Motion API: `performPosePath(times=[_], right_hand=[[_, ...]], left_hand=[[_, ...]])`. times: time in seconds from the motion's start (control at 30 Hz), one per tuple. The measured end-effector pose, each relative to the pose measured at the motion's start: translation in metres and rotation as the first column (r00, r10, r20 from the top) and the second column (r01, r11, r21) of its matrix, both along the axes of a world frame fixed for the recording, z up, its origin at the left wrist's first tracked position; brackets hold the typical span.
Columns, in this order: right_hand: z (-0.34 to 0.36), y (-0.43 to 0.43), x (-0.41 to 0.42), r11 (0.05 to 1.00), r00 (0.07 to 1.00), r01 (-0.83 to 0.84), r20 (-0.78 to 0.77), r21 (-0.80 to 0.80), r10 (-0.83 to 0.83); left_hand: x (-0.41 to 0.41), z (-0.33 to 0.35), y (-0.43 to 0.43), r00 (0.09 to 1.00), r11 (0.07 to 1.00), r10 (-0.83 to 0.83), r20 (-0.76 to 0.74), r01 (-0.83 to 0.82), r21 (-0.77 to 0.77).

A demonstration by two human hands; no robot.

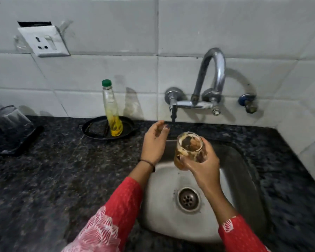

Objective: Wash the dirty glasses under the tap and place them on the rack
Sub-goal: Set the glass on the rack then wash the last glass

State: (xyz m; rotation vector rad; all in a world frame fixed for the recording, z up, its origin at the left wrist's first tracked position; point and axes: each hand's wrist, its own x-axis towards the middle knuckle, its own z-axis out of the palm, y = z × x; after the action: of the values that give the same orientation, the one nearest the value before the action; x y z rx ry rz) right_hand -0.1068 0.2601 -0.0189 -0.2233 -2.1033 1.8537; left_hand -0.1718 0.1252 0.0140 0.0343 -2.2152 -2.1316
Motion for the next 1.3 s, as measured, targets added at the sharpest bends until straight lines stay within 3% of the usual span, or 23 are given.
performPosePath(times=[0.17, 0.3, 0.4, 0.43, 0.5, 0.53, 0.63, 0.7, 0.77, 0.83, 0.93, 1.07, 1.3], right_hand=[[0.003, 0.040, 0.002, 0.998, 0.998, 0.061, 0.005, -0.006, -0.061], [-0.003, 0.050, 0.000, 0.998, 0.997, 0.066, 0.043, -0.020, -0.065], [-0.006, 0.052, -0.003, 0.998, 0.996, 0.059, 0.072, -0.019, -0.058], [-0.008, 0.051, -0.005, 0.998, 0.995, 0.056, 0.080, -0.018, -0.054], [-0.008, 0.050, -0.006, 0.999, 0.994, 0.048, 0.100, -0.013, -0.047], [-0.007, 0.049, -0.006, 0.999, 0.994, 0.044, 0.105, -0.011, -0.043], [-0.004, 0.044, -0.005, 1.000, 0.996, 0.026, 0.082, 0.000, -0.026], [-0.004, 0.040, -0.002, 1.000, 0.998, -0.001, 0.062, 0.012, 0.000], [-0.007, 0.037, 0.001, 0.998, 0.996, -0.026, 0.086, 0.054, 0.022], [-0.010, 0.035, 0.005, 0.981, 0.989, -0.065, 0.145, 0.182, 0.039], [-0.018, 0.039, 0.008, 0.883, 0.967, -0.181, 0.243, 0.433, 0.079], [-0.016, 0.048, 0.010, 0.523, 0.963, -0.266, 0.249, 0.810, 0.103], [-0.007, 0.055, -0.005, 0.317, 0.894, -0.448, 0.407, 0.836, 0.187]], left_hand=[[-0.046, 0.029, 0.048, 0.994, 0.970, 0.102, 0.039, -0.091, -0.225], [-0.075, 0.027, 0.060, 0.978, 0.959, 0.183, 0.104, -0.154, -0.237], [-0.081, 0.023, 0.059, 0.946, 0.968, 0.249, 0.209, -0.241, -0.062], [-0.084, 0.021, 0.057, 0.928, 0.957, 0.237, 0.289, -0.274, 0.096], [-0.082, 0.017, 0.053, 0.919, 0.863, 0.112, 0.379, -0.279, 0.422], [-0.078, 0.014, 0.051, 0.924, 0.838, 0.044, 0.380, -0.242, 0.490], [-0.056, -0.016, 0.045, 0.880, 0.902, -0.145, 0.453, -0.071, 0.426], [-0.027, -0.043, 0.045, 0.768, 0.920, -0.309, 0.560, 0.093, 0.381], [-0.001, -0.073, 0.051, 0.645, 0.857, -0.467, 0.604, 0.163, 0.489], [0.018, -0.089, 0.061, 0.621, 0.774, -0.537, 0.571, 0.094, 0.626], [0.028, -0.103, 0.074, 0.613, 0.757, -0.506, 0.607, -0.022, 0.653], [0.021, -0.116, 0.077, 0.574, 0.785, -0.477, 0.666, -0.063, 0.617], [-0.001, -0.141, 0.079, 0.558, 0.774, -0.511, 0.654, -0.033, 0.633]])
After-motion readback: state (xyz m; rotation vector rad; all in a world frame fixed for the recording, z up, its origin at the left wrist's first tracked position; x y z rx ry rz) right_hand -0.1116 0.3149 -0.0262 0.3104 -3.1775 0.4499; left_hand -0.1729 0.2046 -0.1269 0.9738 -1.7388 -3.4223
